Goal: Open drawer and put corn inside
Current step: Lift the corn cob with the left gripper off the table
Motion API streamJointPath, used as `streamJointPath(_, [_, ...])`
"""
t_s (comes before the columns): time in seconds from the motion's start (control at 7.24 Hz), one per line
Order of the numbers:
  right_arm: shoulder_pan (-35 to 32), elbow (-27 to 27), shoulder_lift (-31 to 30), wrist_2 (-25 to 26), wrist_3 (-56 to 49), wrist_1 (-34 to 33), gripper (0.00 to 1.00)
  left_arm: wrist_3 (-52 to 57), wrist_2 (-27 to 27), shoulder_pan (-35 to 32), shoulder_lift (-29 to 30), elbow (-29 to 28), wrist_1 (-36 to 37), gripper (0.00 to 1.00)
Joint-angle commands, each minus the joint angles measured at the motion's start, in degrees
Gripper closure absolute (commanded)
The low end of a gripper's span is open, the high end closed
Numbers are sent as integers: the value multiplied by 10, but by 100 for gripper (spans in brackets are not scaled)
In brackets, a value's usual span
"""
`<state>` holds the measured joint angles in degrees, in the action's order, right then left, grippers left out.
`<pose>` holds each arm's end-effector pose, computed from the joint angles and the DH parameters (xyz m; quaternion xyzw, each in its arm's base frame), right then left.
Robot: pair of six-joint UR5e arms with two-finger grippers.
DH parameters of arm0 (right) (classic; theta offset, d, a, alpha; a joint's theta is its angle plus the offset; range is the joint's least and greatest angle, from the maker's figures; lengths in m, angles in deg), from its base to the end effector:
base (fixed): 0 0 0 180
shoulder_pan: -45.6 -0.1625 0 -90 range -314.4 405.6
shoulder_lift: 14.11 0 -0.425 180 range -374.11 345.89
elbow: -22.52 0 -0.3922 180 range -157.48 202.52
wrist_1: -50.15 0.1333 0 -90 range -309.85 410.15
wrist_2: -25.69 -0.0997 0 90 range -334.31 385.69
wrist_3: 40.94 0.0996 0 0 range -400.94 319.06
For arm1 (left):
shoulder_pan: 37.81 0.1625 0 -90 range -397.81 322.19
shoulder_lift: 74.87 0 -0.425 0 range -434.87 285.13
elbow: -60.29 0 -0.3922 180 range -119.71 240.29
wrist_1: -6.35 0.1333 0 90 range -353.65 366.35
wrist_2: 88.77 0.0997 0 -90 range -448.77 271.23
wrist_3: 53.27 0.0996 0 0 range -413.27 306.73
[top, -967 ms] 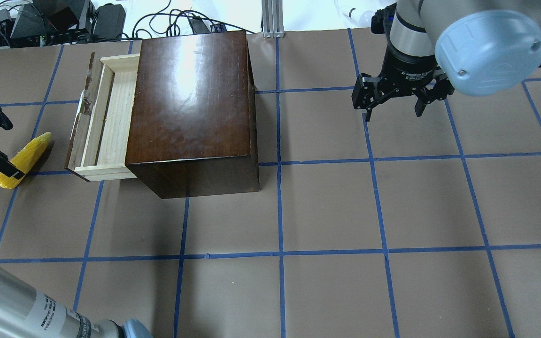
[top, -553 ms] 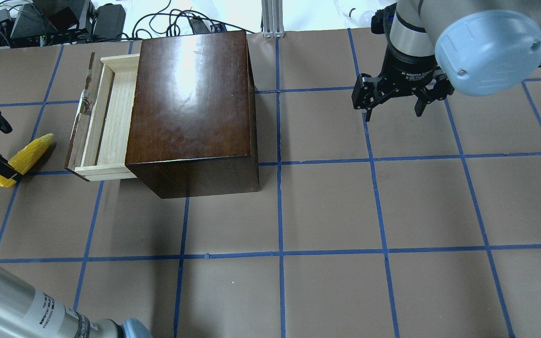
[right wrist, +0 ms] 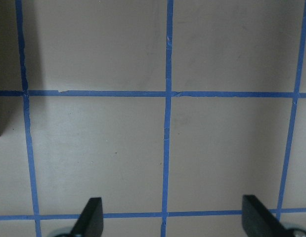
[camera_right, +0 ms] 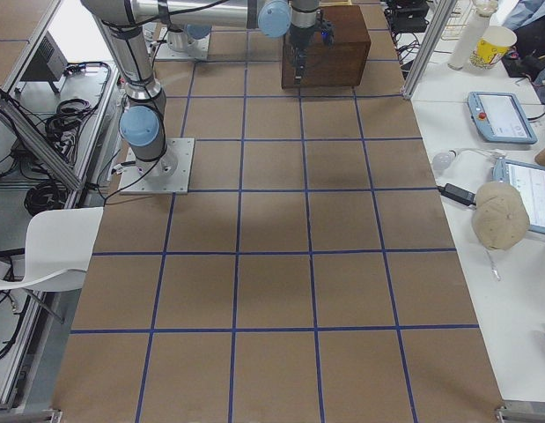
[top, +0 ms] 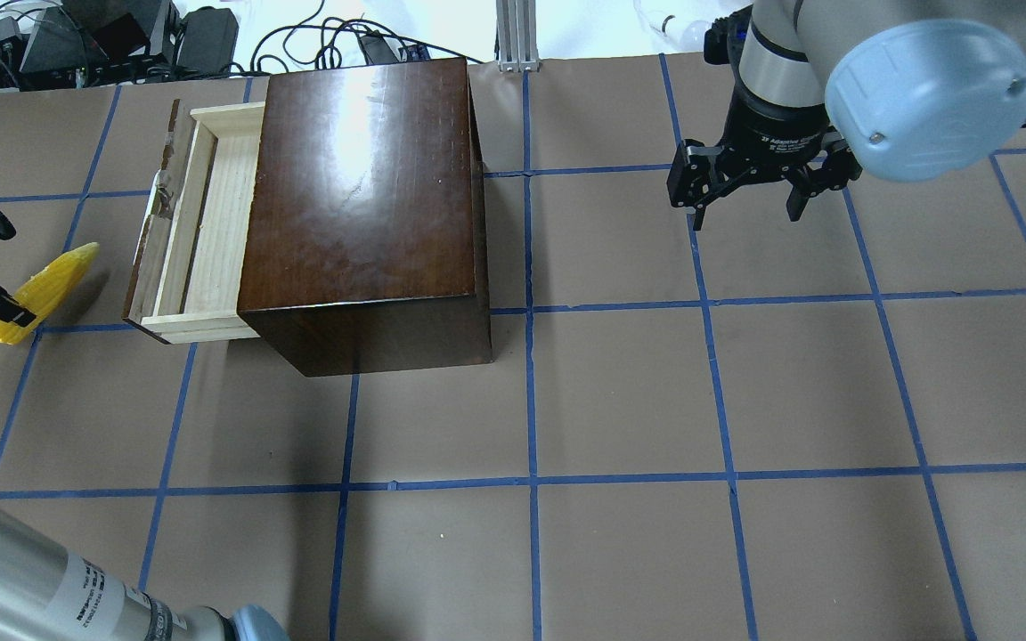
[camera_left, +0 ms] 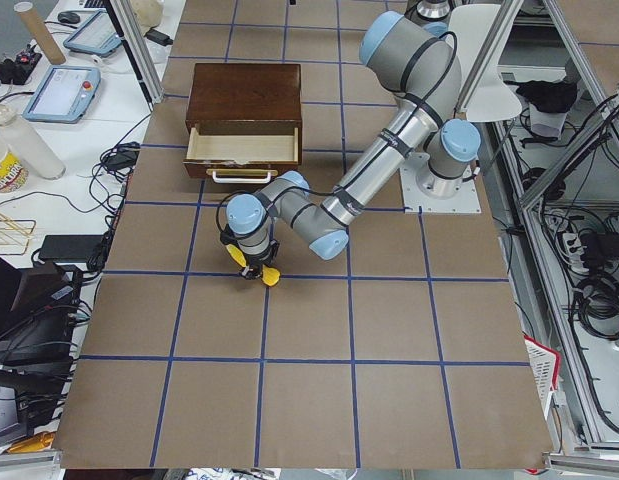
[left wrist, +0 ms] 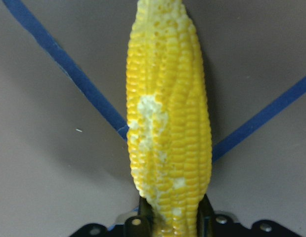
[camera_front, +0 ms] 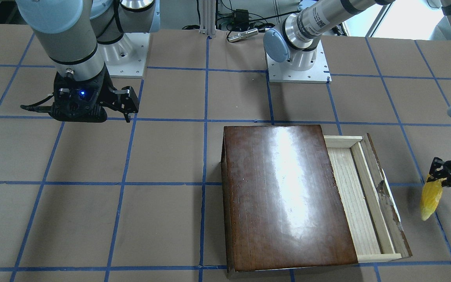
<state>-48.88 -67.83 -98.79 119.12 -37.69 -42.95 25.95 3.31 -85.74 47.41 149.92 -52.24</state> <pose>0.1679 -0.5133 0.4431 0.0114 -0.9992 -0.0203 0.0314 0.3451 -0.5759 0.2141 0.3186 0.9477 0.0180 0.0051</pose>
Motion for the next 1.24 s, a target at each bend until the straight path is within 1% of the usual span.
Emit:
streamJointPath(0.0, [0,0,0,0,0,-1,0,-31,-6,-14,-19,-24,-12,100])
streamJointPath(0.41, [0,0,0,-1,0,-1,0,-96,-6,-45,-52,-58,-57,100])
streamJointPath(0.69, [0,0,0,-1,0,0,0,-155,-7,-56,-79,-100,-140,100])
streamJointPath(0.97, [0,0,0,-1,0,-1,0,-223,-6,-88,-101,-162,-244,100])
streamJointPath(1.11, [0,0,0,-2,0,0,0,-259,-7,-105,-113,-176,-275,100])
